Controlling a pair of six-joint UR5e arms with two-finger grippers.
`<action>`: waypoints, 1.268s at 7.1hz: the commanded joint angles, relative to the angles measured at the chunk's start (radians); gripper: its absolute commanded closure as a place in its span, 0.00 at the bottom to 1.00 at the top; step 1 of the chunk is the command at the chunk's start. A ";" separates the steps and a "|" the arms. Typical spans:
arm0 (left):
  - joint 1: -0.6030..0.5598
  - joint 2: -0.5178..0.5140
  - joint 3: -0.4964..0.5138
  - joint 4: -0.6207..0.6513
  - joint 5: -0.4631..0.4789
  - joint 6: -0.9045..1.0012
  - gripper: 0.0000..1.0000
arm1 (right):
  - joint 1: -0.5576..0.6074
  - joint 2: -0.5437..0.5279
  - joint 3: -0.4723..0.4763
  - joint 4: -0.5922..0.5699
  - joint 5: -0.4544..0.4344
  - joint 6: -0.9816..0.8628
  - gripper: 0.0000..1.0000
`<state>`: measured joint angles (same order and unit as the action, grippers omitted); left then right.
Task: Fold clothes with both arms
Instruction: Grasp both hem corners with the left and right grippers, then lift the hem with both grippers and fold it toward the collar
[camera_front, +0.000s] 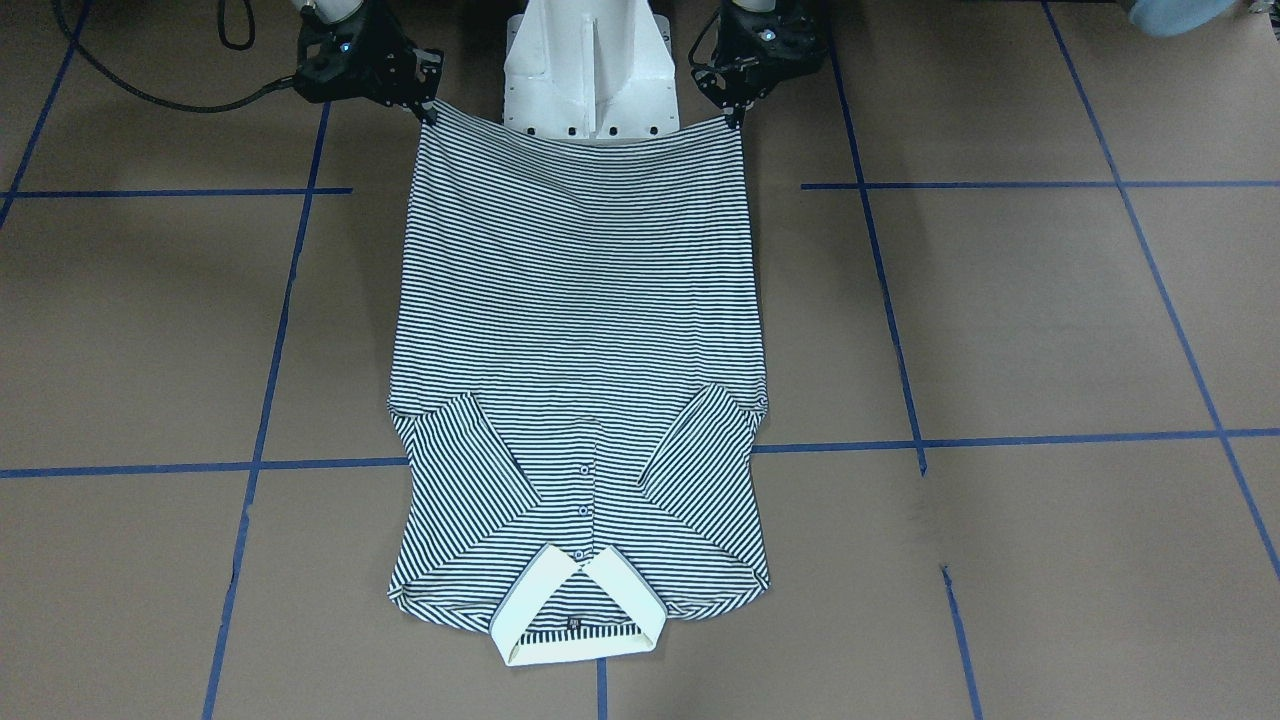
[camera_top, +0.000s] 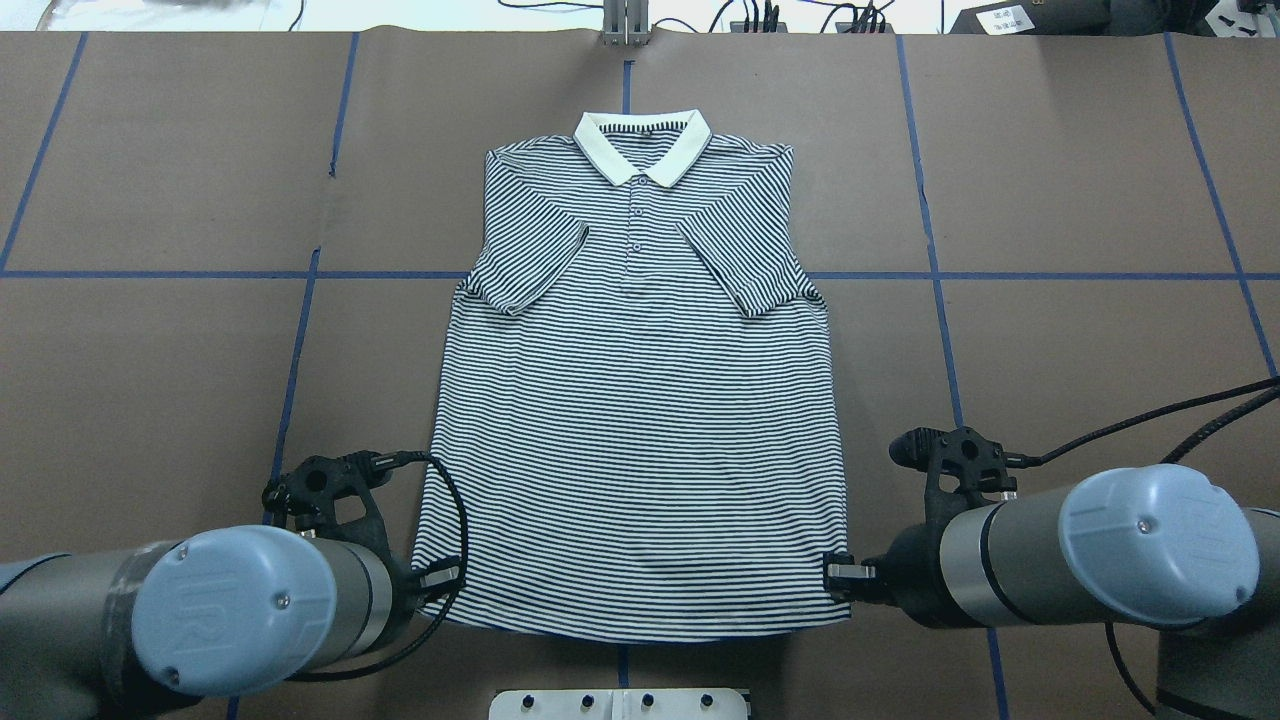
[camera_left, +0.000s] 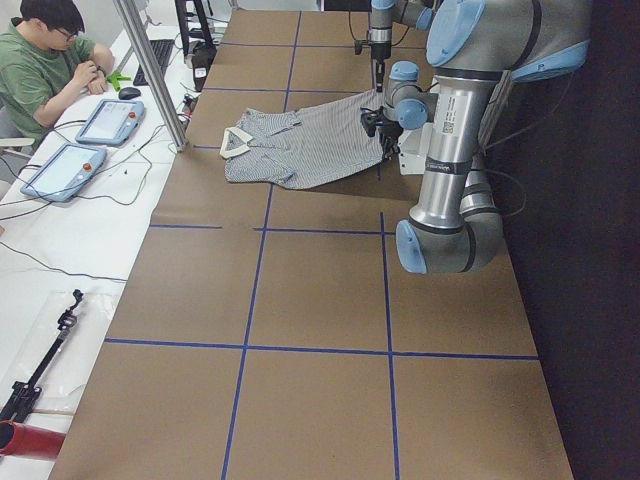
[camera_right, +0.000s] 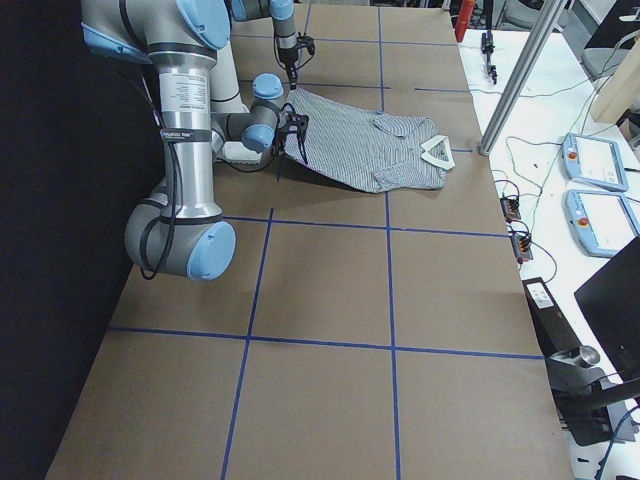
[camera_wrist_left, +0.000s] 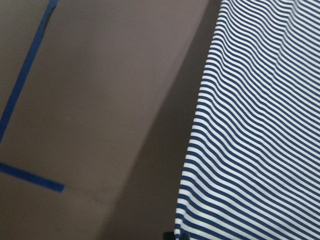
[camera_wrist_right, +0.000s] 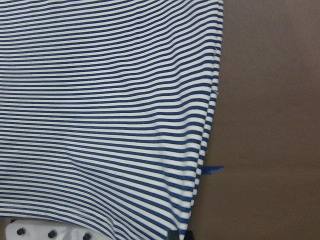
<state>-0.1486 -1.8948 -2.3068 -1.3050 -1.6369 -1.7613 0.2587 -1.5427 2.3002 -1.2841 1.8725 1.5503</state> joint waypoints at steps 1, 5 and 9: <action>0.034 -0.007 -0.033 0.018 -0.017 -0.011 1.00 | 0.002 0.004 0.010 0.000 0.019 -0.002 1.00; -0.269 -0.050 0.068 -0.031 -0.023 0.256 1.00 | 0.332 0.121 -0.124 -0.004 0.046 -0.233 1.00; -0.510 -0.154 0.356 -0.293 -0.092 0.358 1.00 | 0.536 0.393 -0.448 0.003 0.062 -0.427 1.00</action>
<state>-0.5907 -1.9856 -2.0633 -1.5248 -1.7121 -1.4140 0.7466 -1.2460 1.9634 -1.2824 1.9337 1.1448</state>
